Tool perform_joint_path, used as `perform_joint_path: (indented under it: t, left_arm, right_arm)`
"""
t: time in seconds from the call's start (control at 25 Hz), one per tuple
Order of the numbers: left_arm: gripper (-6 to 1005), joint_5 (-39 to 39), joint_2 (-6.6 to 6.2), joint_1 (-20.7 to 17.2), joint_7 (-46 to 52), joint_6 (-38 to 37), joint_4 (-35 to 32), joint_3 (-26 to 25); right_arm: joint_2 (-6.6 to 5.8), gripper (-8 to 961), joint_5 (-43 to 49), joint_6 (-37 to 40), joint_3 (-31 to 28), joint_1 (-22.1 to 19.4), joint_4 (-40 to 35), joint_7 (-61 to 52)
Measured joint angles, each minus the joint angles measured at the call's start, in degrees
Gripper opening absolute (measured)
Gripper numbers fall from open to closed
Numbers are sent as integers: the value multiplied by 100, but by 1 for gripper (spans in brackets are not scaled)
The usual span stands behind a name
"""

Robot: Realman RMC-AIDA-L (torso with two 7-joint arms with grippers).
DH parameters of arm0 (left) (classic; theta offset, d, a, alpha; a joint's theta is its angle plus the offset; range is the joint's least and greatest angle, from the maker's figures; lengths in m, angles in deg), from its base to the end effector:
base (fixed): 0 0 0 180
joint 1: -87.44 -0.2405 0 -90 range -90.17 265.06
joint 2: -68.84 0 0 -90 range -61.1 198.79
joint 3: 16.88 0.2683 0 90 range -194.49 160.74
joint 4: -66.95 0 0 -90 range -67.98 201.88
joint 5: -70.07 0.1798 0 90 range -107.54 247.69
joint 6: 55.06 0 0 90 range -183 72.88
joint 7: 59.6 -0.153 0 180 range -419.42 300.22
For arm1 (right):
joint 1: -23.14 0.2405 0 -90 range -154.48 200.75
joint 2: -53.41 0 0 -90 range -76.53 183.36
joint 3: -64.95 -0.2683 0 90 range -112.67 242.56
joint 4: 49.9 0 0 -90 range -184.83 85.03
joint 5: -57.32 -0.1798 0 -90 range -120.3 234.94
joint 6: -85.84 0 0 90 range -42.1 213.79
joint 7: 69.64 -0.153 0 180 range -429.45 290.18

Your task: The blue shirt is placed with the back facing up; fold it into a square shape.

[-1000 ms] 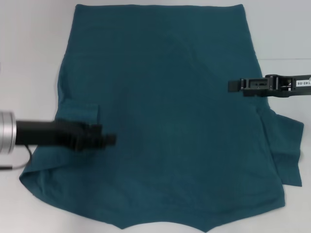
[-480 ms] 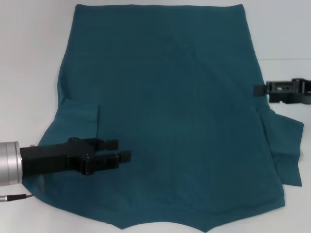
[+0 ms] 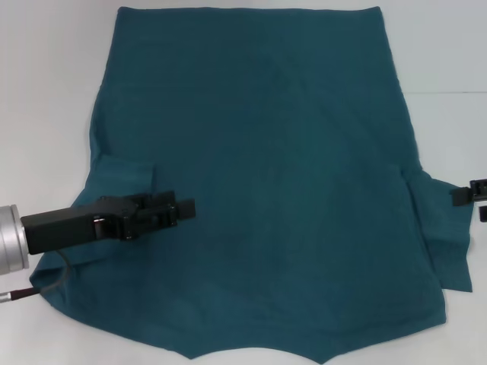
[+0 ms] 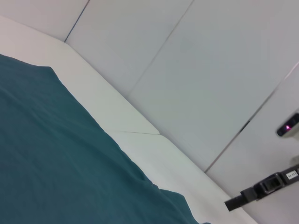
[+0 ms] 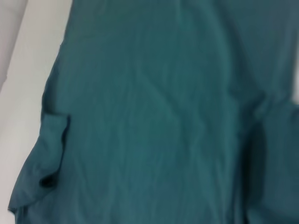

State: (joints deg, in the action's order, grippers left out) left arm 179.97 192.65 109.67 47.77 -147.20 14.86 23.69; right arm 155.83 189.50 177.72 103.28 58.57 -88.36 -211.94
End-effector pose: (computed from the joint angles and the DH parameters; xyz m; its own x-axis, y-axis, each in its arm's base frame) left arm -0.2460 0.2926 -0.0023 0.4961 0.6236 0.6042 0.7539 -0.6545 0.0565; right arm 0.3031 0.3463 0.0927 0.1501 -0.9411 -0.3030 -0.9885 -0.1380 -0.0610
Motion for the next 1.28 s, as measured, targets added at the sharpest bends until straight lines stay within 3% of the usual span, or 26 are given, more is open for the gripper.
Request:
perform_joint_path:
  t: [0.24,0.64,1.28]
  left_arm:
    - [631,-7,-15,28,-12,109,46,-11]
    - [631,-13,-9,21,-47,189,75,-21]
    - [631,-13,-4,-17,-34,176,103,-78]
  right_arm:
    - [-38,821,209,1,-114,-129,-1,-298]
    - [267,817,542,-327,-100,-174,16,-285]
    - [393,810,546,-753,-79,-283,43,-199]
